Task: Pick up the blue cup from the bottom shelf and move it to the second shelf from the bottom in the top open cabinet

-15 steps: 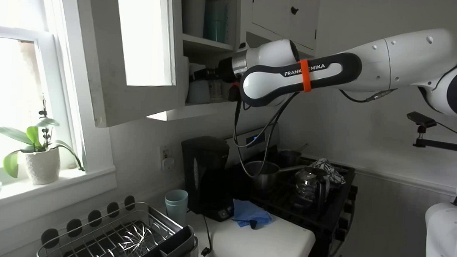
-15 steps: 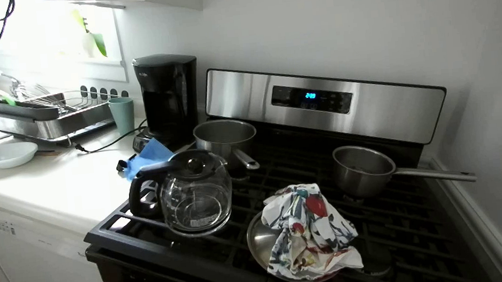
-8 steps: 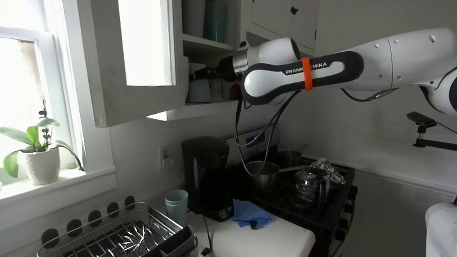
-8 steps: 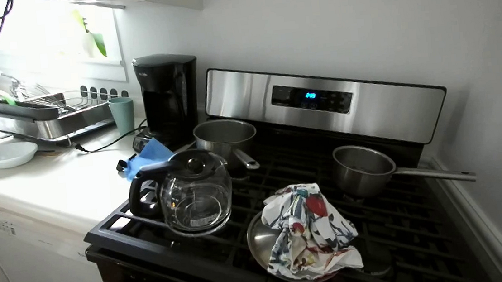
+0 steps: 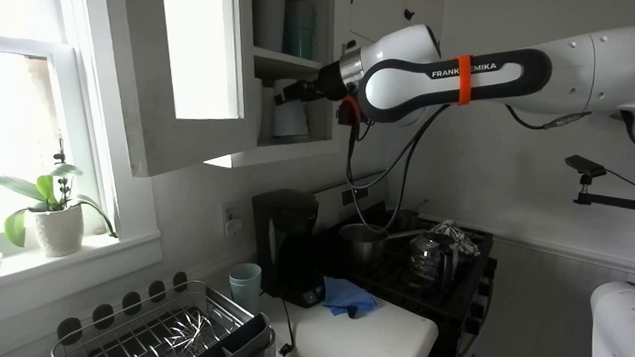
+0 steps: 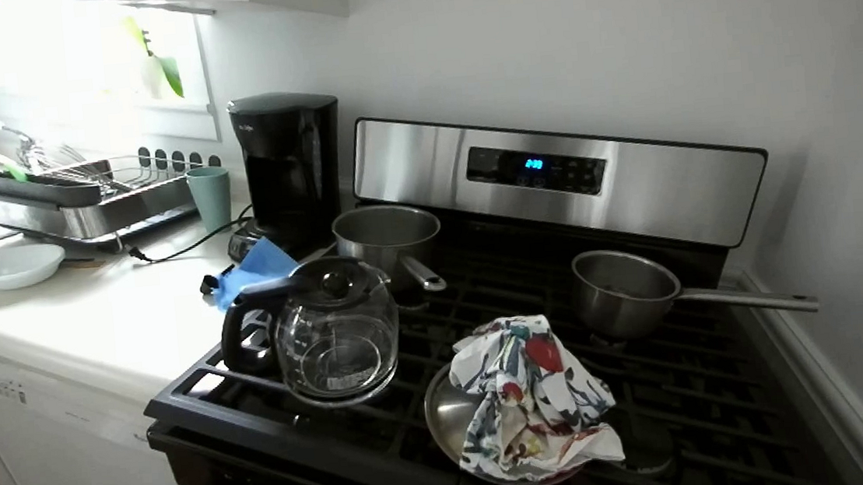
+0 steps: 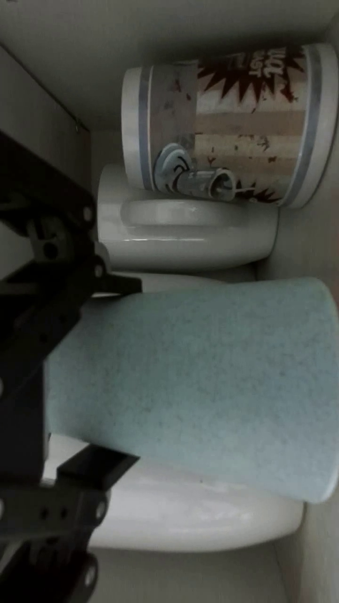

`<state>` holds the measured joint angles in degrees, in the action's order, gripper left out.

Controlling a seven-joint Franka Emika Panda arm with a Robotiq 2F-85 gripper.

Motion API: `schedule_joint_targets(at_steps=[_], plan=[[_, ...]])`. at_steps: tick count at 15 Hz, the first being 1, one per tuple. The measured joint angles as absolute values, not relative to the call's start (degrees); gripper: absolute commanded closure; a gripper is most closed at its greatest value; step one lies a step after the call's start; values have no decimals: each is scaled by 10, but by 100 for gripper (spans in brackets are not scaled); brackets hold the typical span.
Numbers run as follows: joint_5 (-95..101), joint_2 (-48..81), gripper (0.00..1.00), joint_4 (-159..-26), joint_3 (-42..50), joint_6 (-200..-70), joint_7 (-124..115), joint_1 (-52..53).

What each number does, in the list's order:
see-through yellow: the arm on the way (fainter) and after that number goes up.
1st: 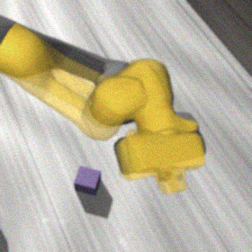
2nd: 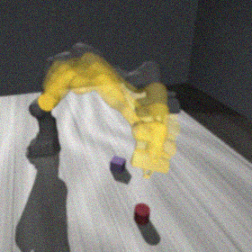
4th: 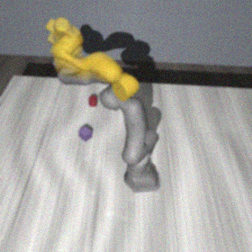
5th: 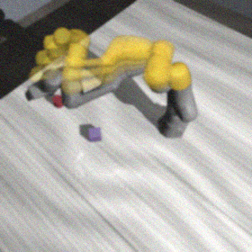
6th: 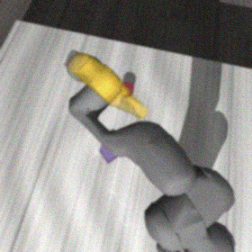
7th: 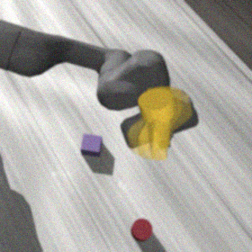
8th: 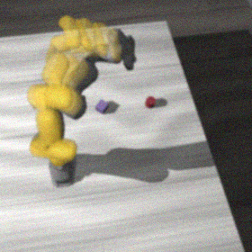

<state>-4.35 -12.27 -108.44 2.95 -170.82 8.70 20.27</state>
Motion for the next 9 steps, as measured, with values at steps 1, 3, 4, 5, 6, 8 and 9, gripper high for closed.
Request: schedule_joint_targets(at_steps=[1, 3, 4, 5, 6, 8, 9], plan=[[-43, -136, 49, -1090, 29, -1688, 89, 204], [-43, -160, 49, -1098, 29, -1646, 96, 207], [-44, -171, 49, -1100, 29, -1626, 101, 211], [-44, -182, 49, -1102, 29, -1606, 106, 215], [-44, -193, 49, -1102, 30, -1588, 111, 219], [-45, -213, 49, -1102, 26, -1553, 128, 225], [-46, -222, 49, -1101, 22, -1535, 138, 224]])
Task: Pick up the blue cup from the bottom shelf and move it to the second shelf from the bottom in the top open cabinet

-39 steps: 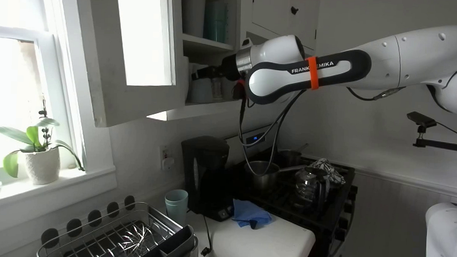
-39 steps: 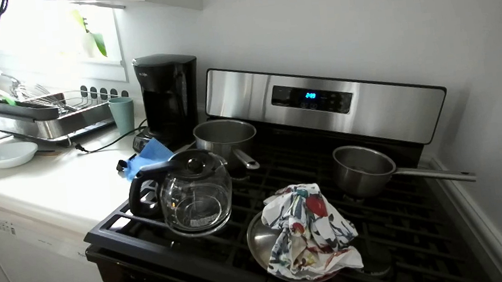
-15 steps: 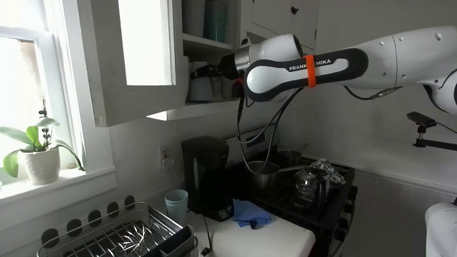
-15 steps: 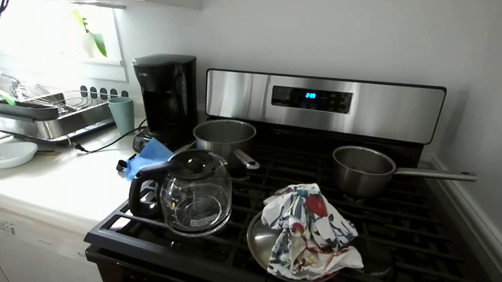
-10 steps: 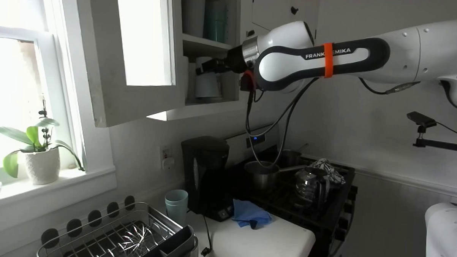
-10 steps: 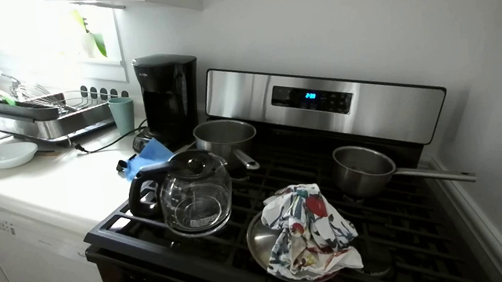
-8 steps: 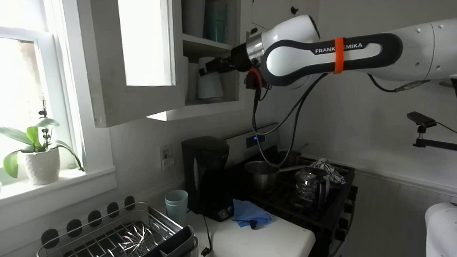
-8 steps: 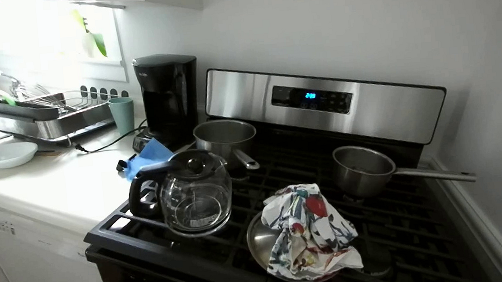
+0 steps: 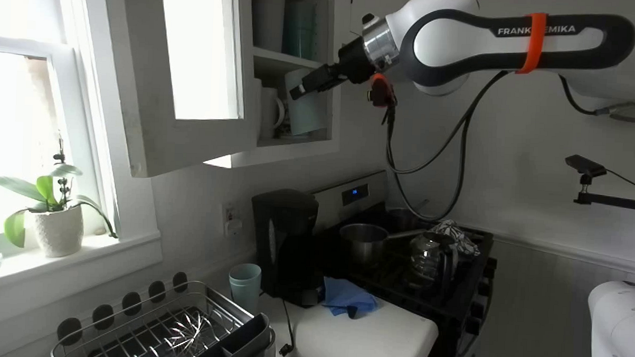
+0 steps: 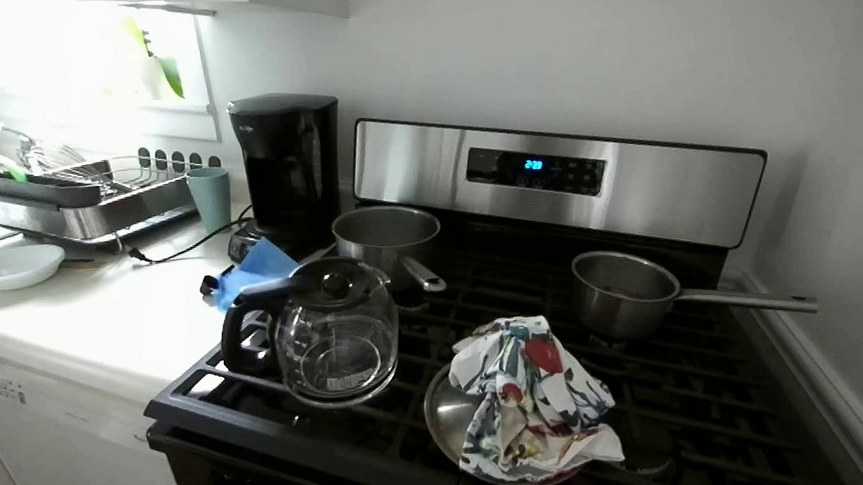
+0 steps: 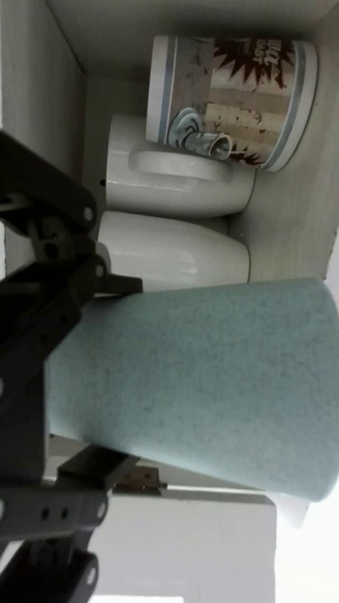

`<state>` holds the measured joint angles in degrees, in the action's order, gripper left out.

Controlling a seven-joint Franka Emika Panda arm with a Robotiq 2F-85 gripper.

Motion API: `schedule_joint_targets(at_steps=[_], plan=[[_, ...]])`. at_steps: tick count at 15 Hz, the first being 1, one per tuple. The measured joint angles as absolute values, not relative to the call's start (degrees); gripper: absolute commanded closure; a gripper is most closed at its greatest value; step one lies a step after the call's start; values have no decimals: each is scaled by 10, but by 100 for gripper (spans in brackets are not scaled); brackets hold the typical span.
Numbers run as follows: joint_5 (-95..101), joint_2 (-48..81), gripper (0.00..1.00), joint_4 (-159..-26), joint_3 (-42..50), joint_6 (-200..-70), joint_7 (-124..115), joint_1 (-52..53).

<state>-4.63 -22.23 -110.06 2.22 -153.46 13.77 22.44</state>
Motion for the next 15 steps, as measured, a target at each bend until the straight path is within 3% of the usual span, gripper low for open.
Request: schedule_joint_targets(at_steps=[5, 13, 14, 15], plan=[[-49, -259, 49, -1081, 6, -1454, 181, 224], [-49, -249, 49, -1022, -1, -1488, 238, 218], [-49, -244, 24, -1016, -1, -1502, 242, 218], [-49, -238, 24, -1010, -1, -1519, 243, 218]])
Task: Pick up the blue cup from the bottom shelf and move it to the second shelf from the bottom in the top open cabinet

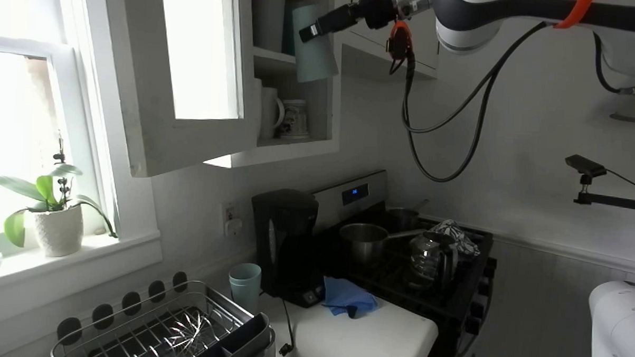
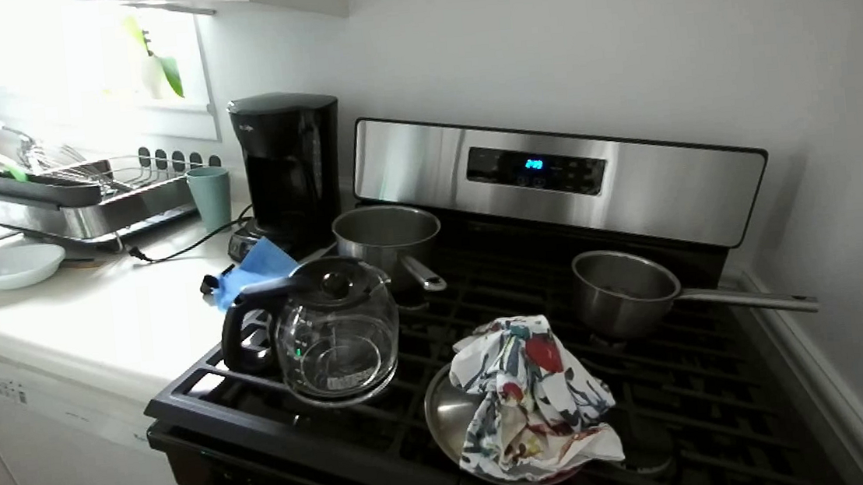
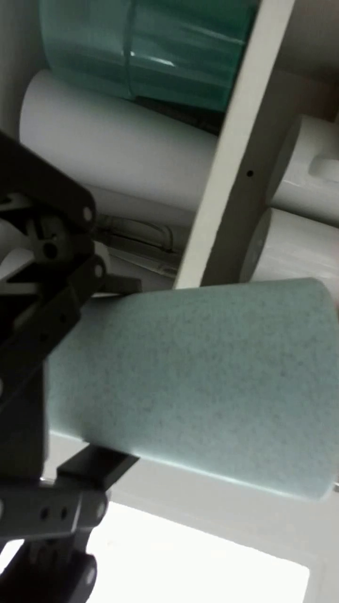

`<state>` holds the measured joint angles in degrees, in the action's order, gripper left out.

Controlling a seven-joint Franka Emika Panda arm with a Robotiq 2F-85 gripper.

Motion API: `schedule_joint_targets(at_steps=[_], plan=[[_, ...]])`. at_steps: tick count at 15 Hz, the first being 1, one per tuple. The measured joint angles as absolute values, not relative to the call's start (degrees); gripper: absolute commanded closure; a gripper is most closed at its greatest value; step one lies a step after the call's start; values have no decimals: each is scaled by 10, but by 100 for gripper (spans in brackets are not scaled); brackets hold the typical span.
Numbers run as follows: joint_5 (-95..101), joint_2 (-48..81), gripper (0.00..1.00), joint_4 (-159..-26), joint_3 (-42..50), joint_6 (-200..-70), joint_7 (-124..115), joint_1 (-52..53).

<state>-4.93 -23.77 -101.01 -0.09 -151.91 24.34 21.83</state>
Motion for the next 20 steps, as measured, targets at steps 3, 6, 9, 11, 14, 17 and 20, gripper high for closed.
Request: schedule_joint_targets(at_steps=[3, 6, 9, 11, 14, 17, 20], plan=[[-49, -223, 24, -999, 0, -1538, 244, 218], [-49, -220, 49, -995, 0, -1540, 244, 218], [-49, -219, 49, -996, -1, -1546, 244, 217], [-49, -218, 49, -996, -1, -1569, 242, 215], [-49, -214, 49, -995, -1, -1613, 233, 211], [-49, -208, 49, -995, 1, -1660, 218, 209], [-49, -197, 49, -994, 1, -1712, 190, 202]])
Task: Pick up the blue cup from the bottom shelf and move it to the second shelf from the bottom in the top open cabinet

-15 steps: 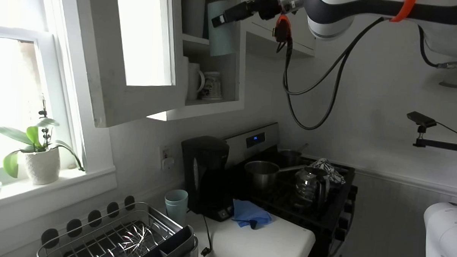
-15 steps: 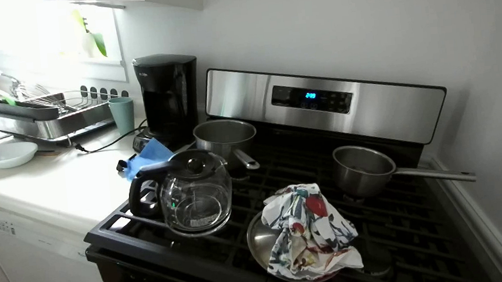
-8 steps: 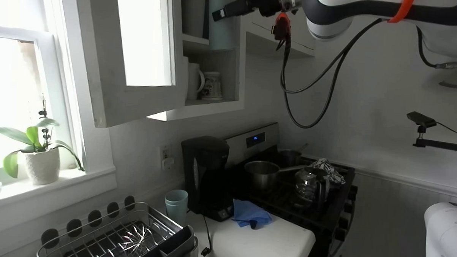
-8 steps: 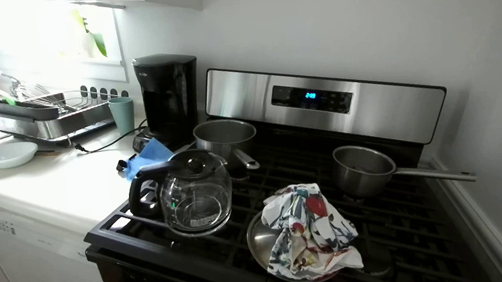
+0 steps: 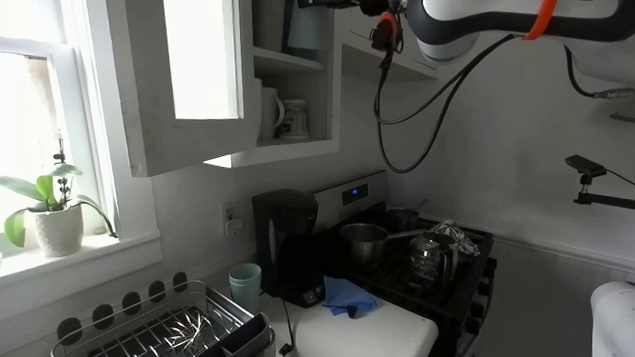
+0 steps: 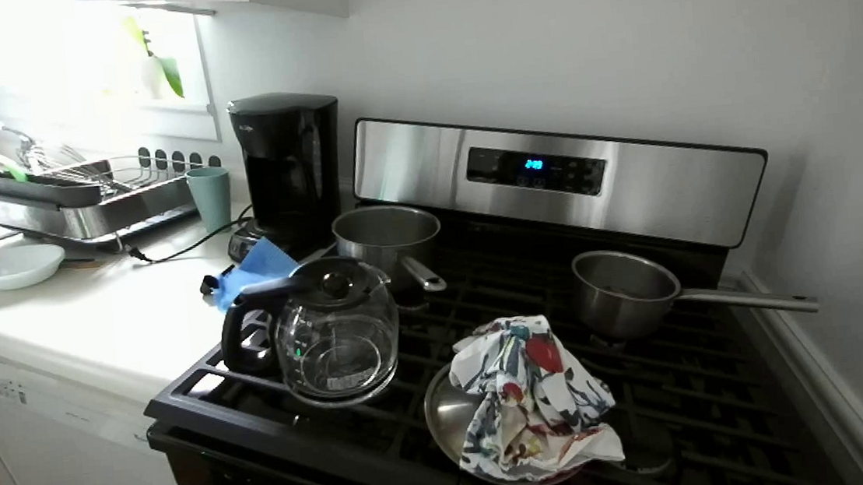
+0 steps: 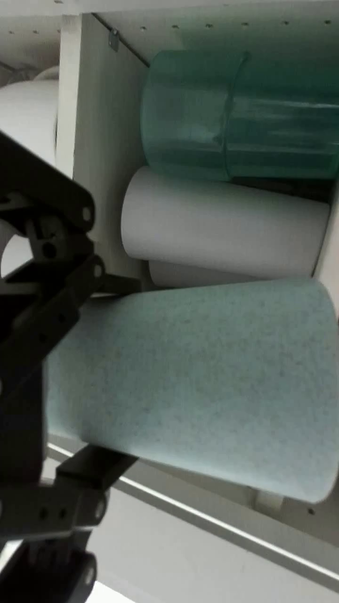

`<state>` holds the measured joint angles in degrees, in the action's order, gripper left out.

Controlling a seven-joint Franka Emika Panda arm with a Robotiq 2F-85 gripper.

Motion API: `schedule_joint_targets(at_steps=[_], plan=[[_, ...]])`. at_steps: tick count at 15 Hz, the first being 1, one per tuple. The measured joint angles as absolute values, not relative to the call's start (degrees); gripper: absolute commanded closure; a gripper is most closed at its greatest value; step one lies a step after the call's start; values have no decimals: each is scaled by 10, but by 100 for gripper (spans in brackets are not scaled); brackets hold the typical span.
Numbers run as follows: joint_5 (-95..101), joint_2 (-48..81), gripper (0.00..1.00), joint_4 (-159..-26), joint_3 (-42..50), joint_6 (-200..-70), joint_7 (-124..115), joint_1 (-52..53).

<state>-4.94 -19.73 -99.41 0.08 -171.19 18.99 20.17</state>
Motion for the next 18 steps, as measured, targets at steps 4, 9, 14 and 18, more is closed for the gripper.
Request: schedule_joint_targets(at_steps=[4, 9, 14, 18], plan=[[-49, -174, 49, -980, -4, -1759, 147, 183], [-48, -139, 49, -946, -21, -1779, 95, 153], [-47, -97, 49, -908, -48, -1784, 57, 124], [-37, -63, 49, -875, -62, -1796, 37, 110]])
